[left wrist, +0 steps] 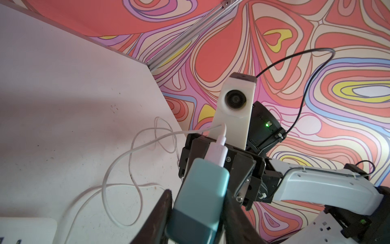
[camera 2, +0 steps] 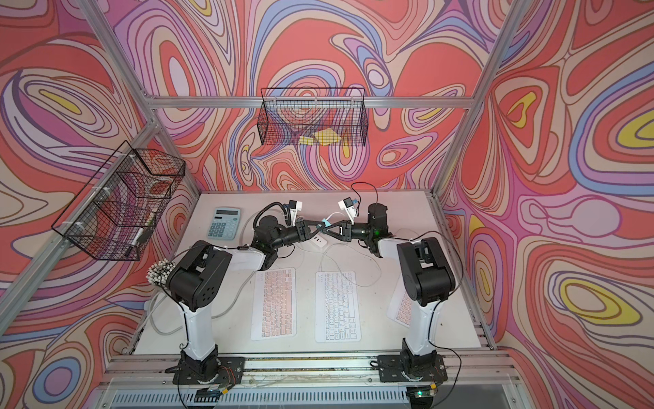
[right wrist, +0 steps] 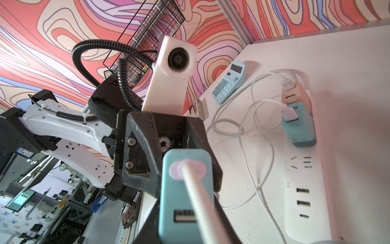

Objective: Unplug the wireless keyboard
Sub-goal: Remove the power cord from the plug.

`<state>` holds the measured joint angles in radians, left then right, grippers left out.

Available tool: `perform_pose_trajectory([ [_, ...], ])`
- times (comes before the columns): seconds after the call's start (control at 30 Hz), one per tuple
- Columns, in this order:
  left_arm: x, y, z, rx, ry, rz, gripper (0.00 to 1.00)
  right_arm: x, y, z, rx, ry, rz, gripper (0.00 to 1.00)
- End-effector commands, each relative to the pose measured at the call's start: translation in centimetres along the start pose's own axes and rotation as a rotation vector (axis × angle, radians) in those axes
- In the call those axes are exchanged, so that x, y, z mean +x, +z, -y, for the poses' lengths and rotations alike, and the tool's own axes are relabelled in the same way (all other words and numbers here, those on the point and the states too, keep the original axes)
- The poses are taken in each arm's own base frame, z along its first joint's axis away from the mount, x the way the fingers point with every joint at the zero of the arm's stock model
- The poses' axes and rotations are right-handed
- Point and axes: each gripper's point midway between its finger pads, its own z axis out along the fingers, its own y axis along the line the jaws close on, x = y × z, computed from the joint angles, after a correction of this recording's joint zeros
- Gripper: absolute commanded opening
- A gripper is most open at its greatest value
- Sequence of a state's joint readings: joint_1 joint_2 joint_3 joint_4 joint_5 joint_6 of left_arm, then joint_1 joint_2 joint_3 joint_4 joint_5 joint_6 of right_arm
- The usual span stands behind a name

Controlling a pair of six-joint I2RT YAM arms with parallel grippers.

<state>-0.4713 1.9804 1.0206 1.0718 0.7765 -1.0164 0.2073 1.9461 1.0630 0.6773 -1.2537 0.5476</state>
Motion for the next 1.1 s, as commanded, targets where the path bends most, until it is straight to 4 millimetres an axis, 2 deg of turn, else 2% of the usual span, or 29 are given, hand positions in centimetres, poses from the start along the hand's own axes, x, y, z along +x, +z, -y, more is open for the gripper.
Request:
perform_pose_trajectory([
  [0.0, -1.0, 0.0, 2.9, 0.078, 0.072, 0.017, 0.32, 0.8, 0.3, 0.3, -0.032, 0.035, -0.027, 0.23],
  [0.1, -1.0, 0.0, 3.1, 0.093, 0.070, 0.018, 0.23, 1.1, 0.3, 0.6, -0.027, 0.050, -0.030, 0.23],
  [0.17, -1.1, -0.1, 3.4, 0.109, 0.072, 0.026, 0.11, 1.3, 0.4, 0.9, -0.025, 0.064, -0.034, 0.24],
  [0.2, -1.2, -0.1, 3.6, 0.121, 0.073, 0.027, 0.01, 1.3, 0.4, 1.0, -0.026, 0.071, -0.037, 0.26],
  [0.23, -1.2, -0.1, 3.8, 0.129, 0.071, 0.027, 0.00, 1.3, 0.4, 1.1, -0.023, 0.078, -0.039, 0.26],
  [0.33, -1.1, -0.2, 3.8, 0.123, 0.074, 0.026, 0.00, 1.3, 0.5, 1.5, -0.006, 0.083, -0.038, 0.30],
  [0.47, -0.9, -0.5, 3.2, 0.036, 0.109, 0.013, 0.00, 0.7, -0.3, 2.5, 0.094, 0.052, 0.019, 0.48],
  [0.6, -0.9, -1.0, 1.9, -0.103, 0.156, -0.006, 0.00, 0.0, -0.9, 1.9, 0.122, -0.013, 0.059, 0.57],
  [0.73, -1.0, -1.3, 0.7, -0.179, 0.179, 0.013, 0.00, -0.8, -1.8, 2.2, 0.157, -0.003, 0.089, 0.59],
  [0.87, -0.6, -0.9, -0.1, -0.267, 0.234, -0.023, 0.00, -1.6, -2.8, 2.2, 0.184, 0.018, 0.119, 0.59],
  [1.07, -0.4, 0.3, 0.2, -0.343, 0.326, -0.055, 0.00, -3.0, -2.8, 1.9, 0.173, 0.138, 0.169, 0.54],
])
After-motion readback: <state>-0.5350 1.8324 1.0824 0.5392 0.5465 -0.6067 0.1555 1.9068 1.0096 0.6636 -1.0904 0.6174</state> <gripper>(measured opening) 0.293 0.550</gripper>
